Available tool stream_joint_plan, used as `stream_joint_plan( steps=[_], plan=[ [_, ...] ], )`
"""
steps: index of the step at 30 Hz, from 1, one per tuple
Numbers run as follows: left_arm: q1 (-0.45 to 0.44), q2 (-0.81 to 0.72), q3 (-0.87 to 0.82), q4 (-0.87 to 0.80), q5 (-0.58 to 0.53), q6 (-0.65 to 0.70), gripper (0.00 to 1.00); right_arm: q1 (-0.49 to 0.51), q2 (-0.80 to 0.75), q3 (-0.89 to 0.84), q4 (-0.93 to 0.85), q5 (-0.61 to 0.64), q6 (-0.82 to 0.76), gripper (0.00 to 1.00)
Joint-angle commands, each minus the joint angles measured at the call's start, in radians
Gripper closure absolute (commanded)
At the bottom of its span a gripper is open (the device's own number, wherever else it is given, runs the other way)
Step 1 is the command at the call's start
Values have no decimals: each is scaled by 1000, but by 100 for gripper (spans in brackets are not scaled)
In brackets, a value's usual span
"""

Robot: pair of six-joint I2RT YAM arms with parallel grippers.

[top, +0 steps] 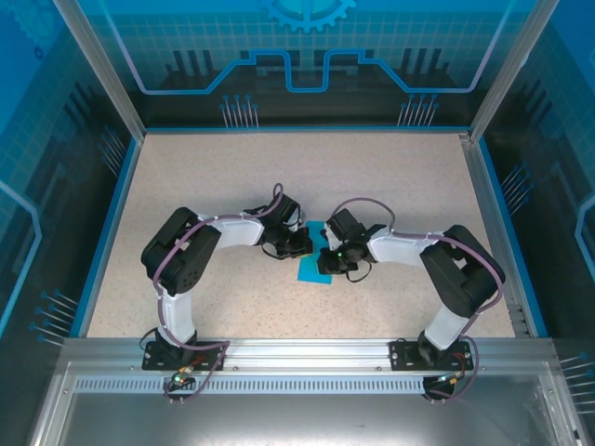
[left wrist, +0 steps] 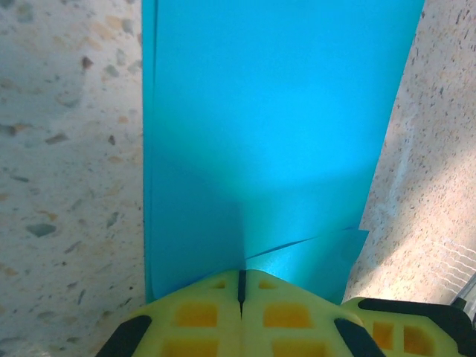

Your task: Fold a paper plane with a square sheet of paper (pick it up from the middle)

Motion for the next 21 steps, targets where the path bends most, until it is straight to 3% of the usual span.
stream_joint_plan(
  steps=[1,15,21],
  plan=[
    [-1,74,-19,-96,-115,-10,95,-2,-2,-88,-193,-16,-15,91],
    [-2,82,-3,-93,-124,-1,95,-1,-118,-186,-253,-7,-32,91],
    [-2,58,22,-77,-99,2,93,-9,-262,-142,-253,31,6,90]
  ],
)
